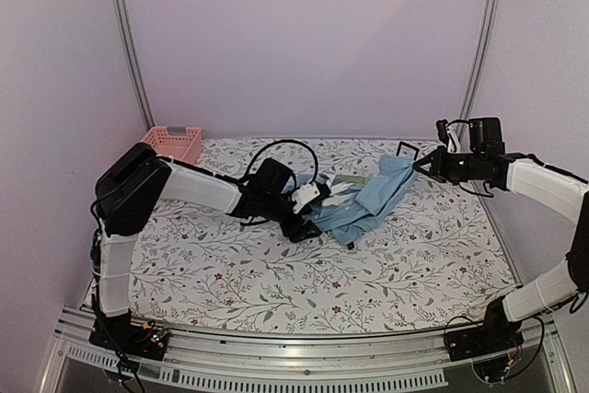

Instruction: Pin the brooch onto the clothing

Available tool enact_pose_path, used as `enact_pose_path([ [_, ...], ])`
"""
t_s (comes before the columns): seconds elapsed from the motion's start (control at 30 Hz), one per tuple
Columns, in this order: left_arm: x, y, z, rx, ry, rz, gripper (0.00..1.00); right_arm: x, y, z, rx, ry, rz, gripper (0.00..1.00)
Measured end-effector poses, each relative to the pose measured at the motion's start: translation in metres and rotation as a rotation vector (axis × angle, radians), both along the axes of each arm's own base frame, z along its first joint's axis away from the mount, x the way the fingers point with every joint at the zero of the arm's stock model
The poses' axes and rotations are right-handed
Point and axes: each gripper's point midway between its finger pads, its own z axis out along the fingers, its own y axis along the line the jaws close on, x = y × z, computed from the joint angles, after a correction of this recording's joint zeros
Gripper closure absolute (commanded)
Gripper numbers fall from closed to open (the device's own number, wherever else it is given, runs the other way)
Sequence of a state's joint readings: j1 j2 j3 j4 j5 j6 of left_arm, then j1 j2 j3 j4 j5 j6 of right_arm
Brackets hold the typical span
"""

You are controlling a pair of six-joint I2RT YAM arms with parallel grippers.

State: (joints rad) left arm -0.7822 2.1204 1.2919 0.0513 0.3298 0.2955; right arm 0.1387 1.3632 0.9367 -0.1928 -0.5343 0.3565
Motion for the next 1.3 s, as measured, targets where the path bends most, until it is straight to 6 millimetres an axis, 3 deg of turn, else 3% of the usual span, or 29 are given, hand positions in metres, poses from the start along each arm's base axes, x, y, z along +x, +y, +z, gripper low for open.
enact_pose_path([
  [0.03,0.009,-0.003,-0.004,0.015,-0.014,0.020,0.26,0.000,0.000,0.000,0.000,-0.001,0.000,1.00],
  [0.1,0.022,-0.005,-0.012,0.037,-0.035,0.051,0.42,0.000,0.000,0.001,0.000,-0.002,0.000,1.00],
  [0.17,0.030,-0.005,-0.020,0.057,-0.052,0.076,0.71,0.000,0.000,0.001,-0.001,-0.004,0.001,1.00],
  [0.2,0.032,-0.004,-0.019,0.055,-0.059,0.087,0.91,0.000,0.000,0.001,-0.001,-0.004,0.001,1.00],
  [0.23,0.035,-0.004,-0.019,0.059,-0.069,0.099,1.00,0.000,0.000,0.002,-0.001,-0.005,0.000,1.00],
  [0.4,0.042,0.003,-0.012,0.041,-0.097,0.141,1.00,-0.003,0.000,0.018,-0.004,-0.046,0.011,1.00],
  [0.5,0.039,0.017,0.010,0.043,-0.108,0.167,1.00,-0.003,0.004,0.048,-0.003,-0.106,0.045,1.00],
  [0.57,0.041,0.026,0.048,0.024,-0.143,0.192,1.00,-0.002,0.008,0.082,-0.003,-0.182,0.084,1.00],
  [0.63,0.045,0.038,0.100,-0.011,-0.204,0.221,1.00,-0.003,0.013,0.123,0.001,-0.279,0.128,1.00],
  [0.73,0.047,0.063,0.203,-0.097,-0.338,0.271,1.00,-0.012,0.022,0.183,0.014,-0.430,0.206,1.00],
  [0.83,0.031,0.083,0.289,-0.193,-0.455,0.285,1.00,-0.028,0.029,0.229,0.033,-0.551,0.281,1.00],
  [0.9,0.014,0.090,0.327,-0.240,-0.501,0.272,1.00,-0.040,0.032,0.250,0.044,-0.610,0.322,1.00],
  [0.97,-0.003,0.095,0.350,-0.272,-0.525,0.252,1.00,-0.051,0.035,0.264,0.055,-0.650,0.353,1.00],
  [1.03,-0.014,0.099,0.357,-0.270,-0.529,0.233,1.00,-0.058,0.036,0.269,0.063,-0.666,0.370,1.00],
  [1.13,-0.014,0.104,0.342,-0.213,-0.519,0.232,1.00,-0.060,0.037,0.267,0.071,-0.666,0.375,1.00],
  [1.23,-0.003,0.103,0.301,-0.125,-0.450,0.228,1.00,-0.050,0.036,0.245,0.071,-0.605,0.351,1.00],
  [1.3,0.010,0.103,0.263,-0.066,-0.376,0.219,1.00,-0.037,0.035,0.224,0.064,-0.545,0.323,1.00],
])
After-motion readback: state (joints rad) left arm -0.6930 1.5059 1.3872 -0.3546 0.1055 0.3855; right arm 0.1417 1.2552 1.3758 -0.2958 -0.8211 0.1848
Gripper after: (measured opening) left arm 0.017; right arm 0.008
